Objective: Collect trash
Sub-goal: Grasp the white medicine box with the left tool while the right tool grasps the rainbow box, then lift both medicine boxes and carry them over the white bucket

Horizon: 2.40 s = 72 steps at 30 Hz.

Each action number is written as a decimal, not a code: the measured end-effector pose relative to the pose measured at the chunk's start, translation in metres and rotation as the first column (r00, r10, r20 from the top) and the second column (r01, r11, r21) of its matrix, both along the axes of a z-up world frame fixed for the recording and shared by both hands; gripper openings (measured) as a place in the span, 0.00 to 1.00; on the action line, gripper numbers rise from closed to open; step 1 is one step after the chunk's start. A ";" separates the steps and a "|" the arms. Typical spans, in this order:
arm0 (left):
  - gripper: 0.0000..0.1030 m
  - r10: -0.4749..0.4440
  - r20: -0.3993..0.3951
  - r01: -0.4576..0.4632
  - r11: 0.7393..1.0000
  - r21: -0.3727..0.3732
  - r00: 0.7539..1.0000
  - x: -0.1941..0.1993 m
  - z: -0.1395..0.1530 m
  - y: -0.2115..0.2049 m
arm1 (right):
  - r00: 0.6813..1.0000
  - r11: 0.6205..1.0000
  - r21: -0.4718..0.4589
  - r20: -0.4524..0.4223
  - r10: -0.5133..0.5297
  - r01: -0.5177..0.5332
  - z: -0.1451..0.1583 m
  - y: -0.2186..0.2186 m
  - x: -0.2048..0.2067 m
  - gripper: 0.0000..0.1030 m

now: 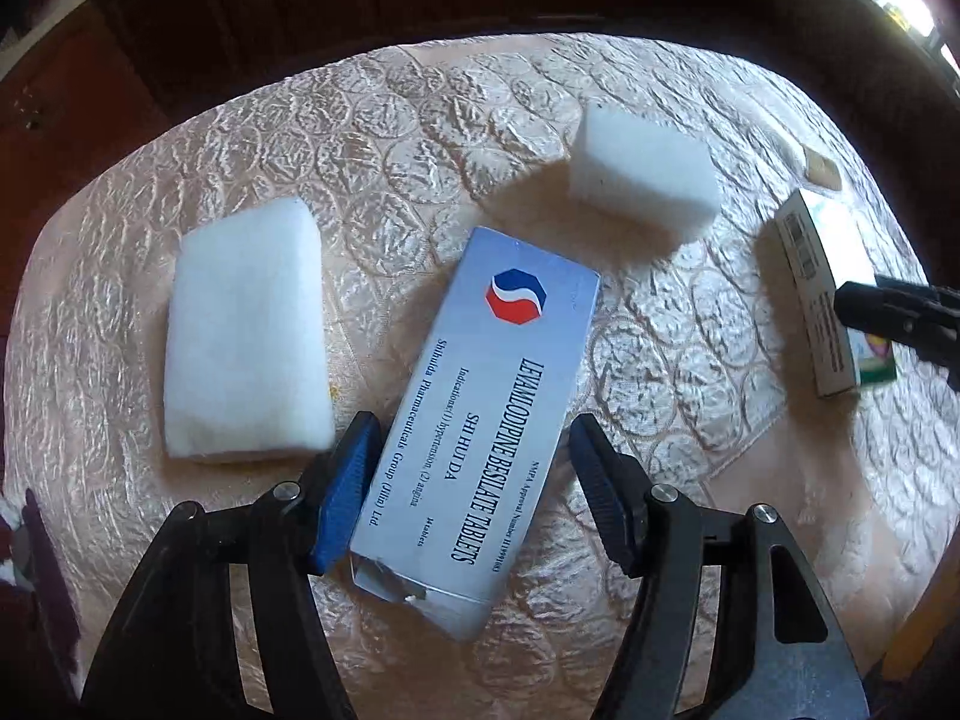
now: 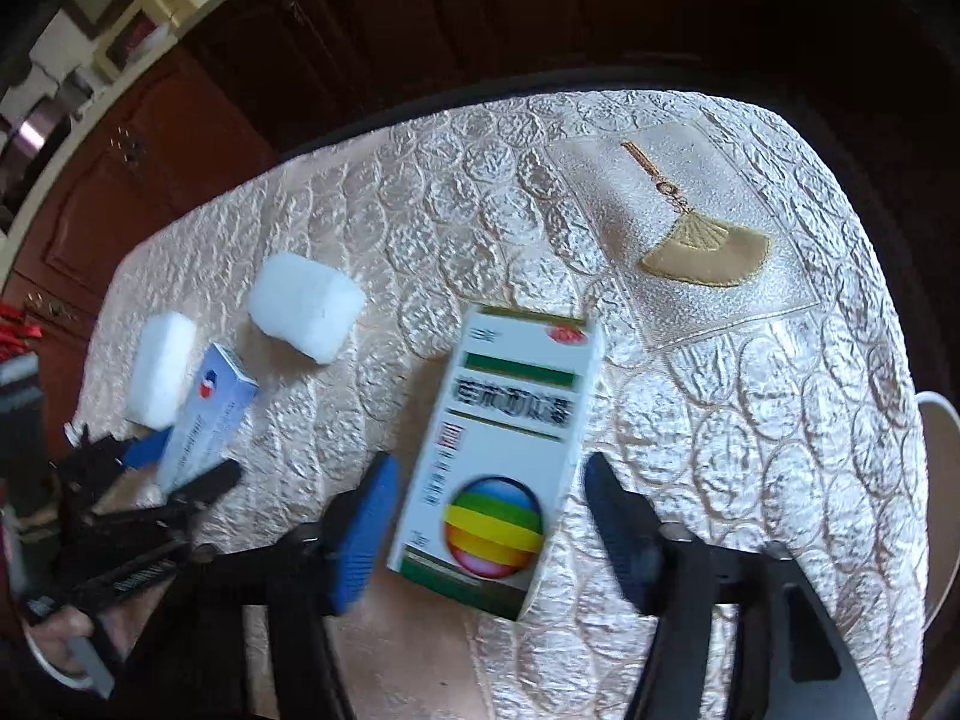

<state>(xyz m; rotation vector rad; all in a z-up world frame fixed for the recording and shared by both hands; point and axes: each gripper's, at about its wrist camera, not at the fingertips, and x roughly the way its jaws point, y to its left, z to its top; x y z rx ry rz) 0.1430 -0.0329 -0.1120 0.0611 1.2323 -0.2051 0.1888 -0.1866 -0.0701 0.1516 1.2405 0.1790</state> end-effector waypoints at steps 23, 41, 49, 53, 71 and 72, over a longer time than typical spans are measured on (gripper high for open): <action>0.50 -0.133 0.118 0.144 0.985 -0.096 0.984 -0.044 0.082 -0.115 | 0.980 0.992 0.078 0.164 -0.116 0.104 0.057 -0.096 -0.092 0.54; 0.50 -0.326 0.177 0.345 0.934 -0.090 0.929 -0.084 0.112 -0.247 | 0.933 0.959 0.043 0.221 -0.284 0.281 0.093 -0.208 -0.162 0.54; 0.50 -0.405 0.173 0.423 0.902 -0.086 0.898 -0.091 0.115 -0.302 | 0.892 0.915 0.058 0.204 -0.402 0.399 0.086 -0.266 -0.192 0.54; 0.50 -0.439 0.168 0.457 0.886 -0.083 0.882 -0.094 0.115 -0.327 | 0.872 0.893 0.073 0.191 -0.450 0.445 0.081 -0.290 -0.204 0.54; 0.49 -0.512 0.096 0.519 0.851 -0.083 0.854 -0.097 0.087 -0.388 | 0.799 0.801 0.083 0.063 -0.599 0.593 0.015 -0.351 -0.215 0.54; 0.49 -0.514 0.091 0.521 0.849 -0.084 0.853 -0.096 0.085 -0.391 | 0.795 0.796 0.081 0.053 -0.604 0.600 0.009 -0.353 -0.213 0.54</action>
